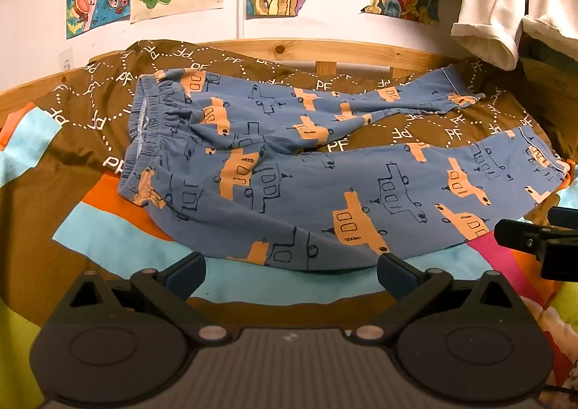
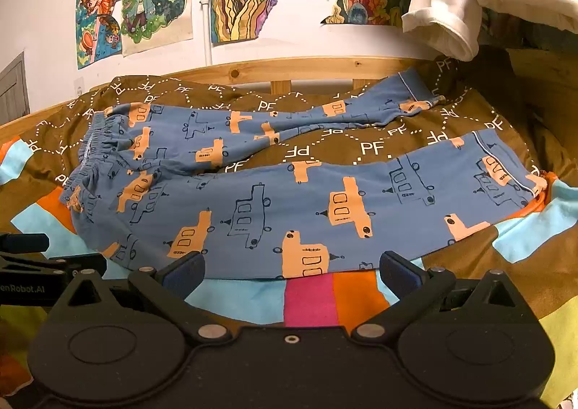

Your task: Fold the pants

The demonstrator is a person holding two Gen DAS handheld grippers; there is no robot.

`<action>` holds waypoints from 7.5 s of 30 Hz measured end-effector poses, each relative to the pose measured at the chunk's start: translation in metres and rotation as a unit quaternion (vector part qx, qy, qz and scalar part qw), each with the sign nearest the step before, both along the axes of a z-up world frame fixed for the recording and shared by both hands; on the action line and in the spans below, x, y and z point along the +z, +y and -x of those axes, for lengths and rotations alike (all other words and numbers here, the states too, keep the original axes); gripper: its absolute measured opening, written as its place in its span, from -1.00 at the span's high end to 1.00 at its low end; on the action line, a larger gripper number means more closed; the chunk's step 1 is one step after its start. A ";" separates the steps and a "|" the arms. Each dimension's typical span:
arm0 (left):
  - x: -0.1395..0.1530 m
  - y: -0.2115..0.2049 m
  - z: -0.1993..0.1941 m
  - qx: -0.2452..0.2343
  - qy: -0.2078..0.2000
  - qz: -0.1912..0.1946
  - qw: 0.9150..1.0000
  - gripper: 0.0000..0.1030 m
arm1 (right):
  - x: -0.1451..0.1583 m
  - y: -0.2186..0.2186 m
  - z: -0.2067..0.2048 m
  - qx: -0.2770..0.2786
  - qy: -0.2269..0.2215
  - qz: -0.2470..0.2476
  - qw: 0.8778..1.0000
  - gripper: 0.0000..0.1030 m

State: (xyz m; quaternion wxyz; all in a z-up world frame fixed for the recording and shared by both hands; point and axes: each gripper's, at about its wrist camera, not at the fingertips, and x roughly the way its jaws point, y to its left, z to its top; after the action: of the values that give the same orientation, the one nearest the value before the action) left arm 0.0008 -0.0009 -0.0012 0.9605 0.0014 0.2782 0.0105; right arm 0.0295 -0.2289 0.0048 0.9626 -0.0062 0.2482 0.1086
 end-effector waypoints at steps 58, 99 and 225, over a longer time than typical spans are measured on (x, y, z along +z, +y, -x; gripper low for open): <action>-0.005 0.012 -0.012 -0.009 0.060 0.008 0.998 -1.00 | 0.000 0.000 -0.020 0.049 0.016 0.028 0.998 -0.99; 0.095 0.113 -0.324 -0.099 0.031 -0.181 0.978 -0.39 | 0.076 0.088 -0.415 0.272 0.095 0.131 0.949 -0.71; -0.028 0.067 -0.082 -0.357 0.085 -0.349 0.862 0.83 | -0.029 0.025 -0.077 0.396 0.035 0.380 0.835 0.97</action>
State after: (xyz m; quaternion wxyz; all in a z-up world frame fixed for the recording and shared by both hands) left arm 0.0825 0.0663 -0.0289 0.8078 0.4368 0.3171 -0.2371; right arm 0.1064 -0.2043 -0.0244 0.7500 -0.4652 0.2797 0.3780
